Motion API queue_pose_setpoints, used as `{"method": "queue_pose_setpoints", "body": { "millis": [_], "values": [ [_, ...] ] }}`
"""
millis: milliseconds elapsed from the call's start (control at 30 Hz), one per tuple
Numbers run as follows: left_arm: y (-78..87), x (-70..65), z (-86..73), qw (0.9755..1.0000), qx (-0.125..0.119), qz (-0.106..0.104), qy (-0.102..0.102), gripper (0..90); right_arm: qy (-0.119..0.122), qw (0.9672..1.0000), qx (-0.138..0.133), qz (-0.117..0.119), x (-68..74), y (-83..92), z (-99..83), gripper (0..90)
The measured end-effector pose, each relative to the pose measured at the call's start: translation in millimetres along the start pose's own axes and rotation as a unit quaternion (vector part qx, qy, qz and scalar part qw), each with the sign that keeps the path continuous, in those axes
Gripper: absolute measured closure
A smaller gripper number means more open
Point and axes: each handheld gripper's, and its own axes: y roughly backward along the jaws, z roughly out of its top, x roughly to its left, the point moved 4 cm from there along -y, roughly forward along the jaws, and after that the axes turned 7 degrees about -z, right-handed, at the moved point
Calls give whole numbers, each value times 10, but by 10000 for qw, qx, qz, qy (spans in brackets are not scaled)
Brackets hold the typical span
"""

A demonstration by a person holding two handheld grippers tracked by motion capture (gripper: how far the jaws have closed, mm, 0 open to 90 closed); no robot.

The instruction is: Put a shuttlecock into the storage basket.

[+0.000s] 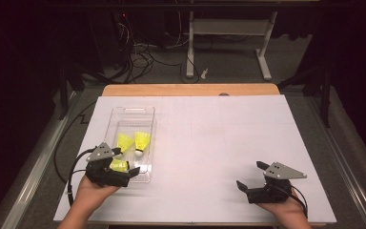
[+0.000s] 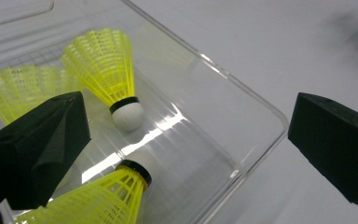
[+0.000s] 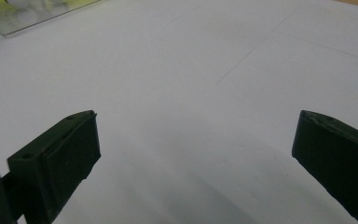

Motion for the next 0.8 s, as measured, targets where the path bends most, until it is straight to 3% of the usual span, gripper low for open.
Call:
{"method": "queue_pose_setpoints", "body": {
  "millis": [167, 333, 633, 800],
  "values": [
    [60, -69, 1, 9990, -388, 43, -194, 3, -68, 10000, -57, -38, -10, 22, 2, 17],
    [82, -81, -50, 9984, -514, -26, -223, 3, -115, 9998, -135, -73, -15, 42, 11, 17],
    [26, -124, -72, 9985, -349, -41, -414, 3, -215, 9993, -287, -103, -26, 71, 36, 17],
    [29, -133, -77, 9986, -382, -38, -370, 3, -221, 9987, -445, -107, -33, 111, 50, 17]
  ]
}}
